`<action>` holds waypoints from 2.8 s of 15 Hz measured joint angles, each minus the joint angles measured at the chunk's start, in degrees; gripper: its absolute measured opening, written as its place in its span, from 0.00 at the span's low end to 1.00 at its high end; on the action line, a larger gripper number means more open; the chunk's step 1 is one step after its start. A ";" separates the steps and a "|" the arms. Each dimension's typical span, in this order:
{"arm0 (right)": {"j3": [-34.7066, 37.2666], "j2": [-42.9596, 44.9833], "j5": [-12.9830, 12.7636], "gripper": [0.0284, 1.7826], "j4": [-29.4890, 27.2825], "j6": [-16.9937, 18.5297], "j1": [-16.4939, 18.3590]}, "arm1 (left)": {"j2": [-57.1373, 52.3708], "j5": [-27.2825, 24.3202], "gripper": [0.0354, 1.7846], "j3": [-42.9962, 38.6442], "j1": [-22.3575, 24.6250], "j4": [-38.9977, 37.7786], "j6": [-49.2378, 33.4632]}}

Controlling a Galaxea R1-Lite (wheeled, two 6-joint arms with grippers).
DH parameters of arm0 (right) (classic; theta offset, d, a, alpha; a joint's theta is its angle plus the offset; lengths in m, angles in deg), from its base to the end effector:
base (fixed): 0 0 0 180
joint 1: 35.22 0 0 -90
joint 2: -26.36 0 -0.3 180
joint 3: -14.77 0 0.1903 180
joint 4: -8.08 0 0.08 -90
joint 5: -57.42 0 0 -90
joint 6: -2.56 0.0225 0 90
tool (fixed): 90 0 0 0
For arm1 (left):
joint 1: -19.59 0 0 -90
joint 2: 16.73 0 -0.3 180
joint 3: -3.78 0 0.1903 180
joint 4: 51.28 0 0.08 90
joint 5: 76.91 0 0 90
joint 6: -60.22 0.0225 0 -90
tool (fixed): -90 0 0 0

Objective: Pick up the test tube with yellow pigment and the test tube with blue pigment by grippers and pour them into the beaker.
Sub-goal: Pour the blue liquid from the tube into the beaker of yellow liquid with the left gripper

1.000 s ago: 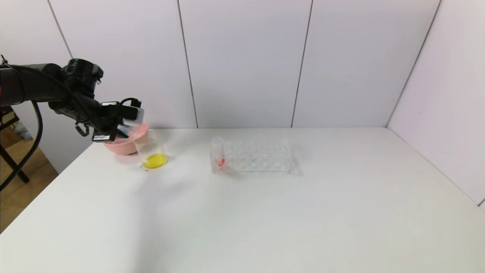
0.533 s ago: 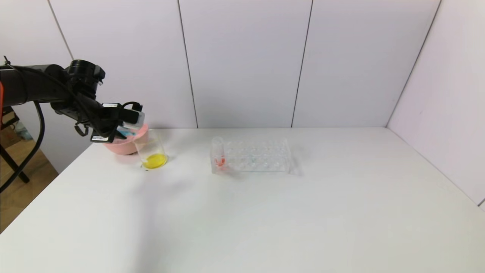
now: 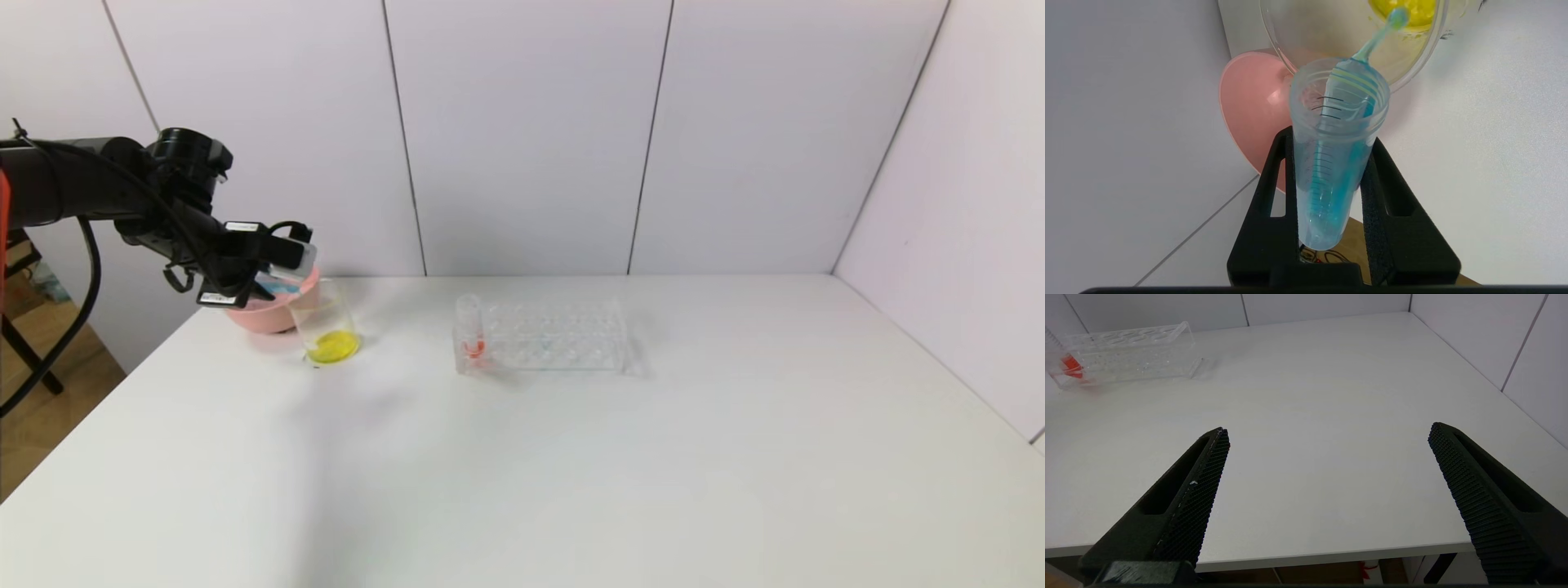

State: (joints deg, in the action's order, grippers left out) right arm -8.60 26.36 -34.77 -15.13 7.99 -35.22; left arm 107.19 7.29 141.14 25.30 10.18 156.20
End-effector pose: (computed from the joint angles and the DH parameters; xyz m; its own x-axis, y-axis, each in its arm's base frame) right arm -0.0228 -0.0009 0.0758 0.9993 -0.0382 0.0028 0.0378 0.9948 0.0947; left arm 0.4191 0.0396 0.2171 0.6722 -0.0343 -0.7396 0.7390 -0.0303 0.6731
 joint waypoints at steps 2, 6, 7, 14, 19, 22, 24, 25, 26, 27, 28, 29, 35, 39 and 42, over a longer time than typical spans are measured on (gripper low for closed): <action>0.00 0.00 0.02 1.00 0.00 -0.02 0.00 | -0.02 0.38 0.24 0.01 -0.06 0.00 -0.02; 0.00 0.00 0.00 1.00 0.00 -0.05 0.00 | -0.22 1.43 0.24 0.04 -0.26 0.00 0.00; 0.00 0.00 0.00 1.00 0.00 -0.02 0.00 | -0.24 1.56 0.24 0.04 -0.23 0.00 0.00; 0.00 0.00 0.00 1.00 0.00 0.00 0.00 | -0.32 3.68 0.24 0.67 -0.87 -0.09 -0.35; 0.00 0.00 0.02 1.00 0.00 -0.06 0.00 | -0.13 6.38 0.24 0.78 -1.83 -0.15 -2.65; 0.00 0.00 0.00 1.00 0.00 -0.06 0.00 | -0.02 8.85 0.24 0.78 -2.73 -0.15 -3.15; 0.00 0.00 0.00 1.00 -0.02 -0.05 0.00 | 0.12 9.30 0.24 0.78 -2.99 -0.15 -3.39; 0.00 0.00 0.00 1.00 0.00 -0.05 0.00 | 0.15 9.87 0.24 0.78 -3.10 -0.17 -3.50; 0.00 0.00 0.00 1.00 0.00 -0.05 0.00 | 0.20 10.90 0.24 0.78 -3.25 -0.17 -3.51; 0.00 0.00 0.00 1.00 0.00 -0.05 0.00 | 0.20 11.92 0.24 0.78 -3.40 -0.17 -3.56; 0.00 0.00 0.00 1.00 0.00 -0.06 0.00 | 0.20 12.89 0.24 0.78 -3.64 -0.23 -3.58; 0.00 0.00 0.00 1.00 -0.02 -0.09 0.00 | 0.20 13.60 0.24 0.78 -3.84 -0.23 -3.61; 0.00 0.00 0.00 1.00 0.00 -0.11 0.00 | 0.17 18.59 0.24 0.78 -4.96 -0.87 -3.61; 0.00 0.00 0.00 1.00 0.00 -0.09 0.00 | 0.12 20.58 0.24 0.78 -5.68 -0.91 -3.61; 0.00 0.00 0.00 1.00 0.00 -0.09 0.00 | -0.11 24.56 0.24 0.78 -6.83 -1.37 -3.61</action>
State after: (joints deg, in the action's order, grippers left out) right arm -8.60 26.36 -34.77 -15.13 7.90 -35.22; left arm 107.08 31.85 141.93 18.47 8.82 152.59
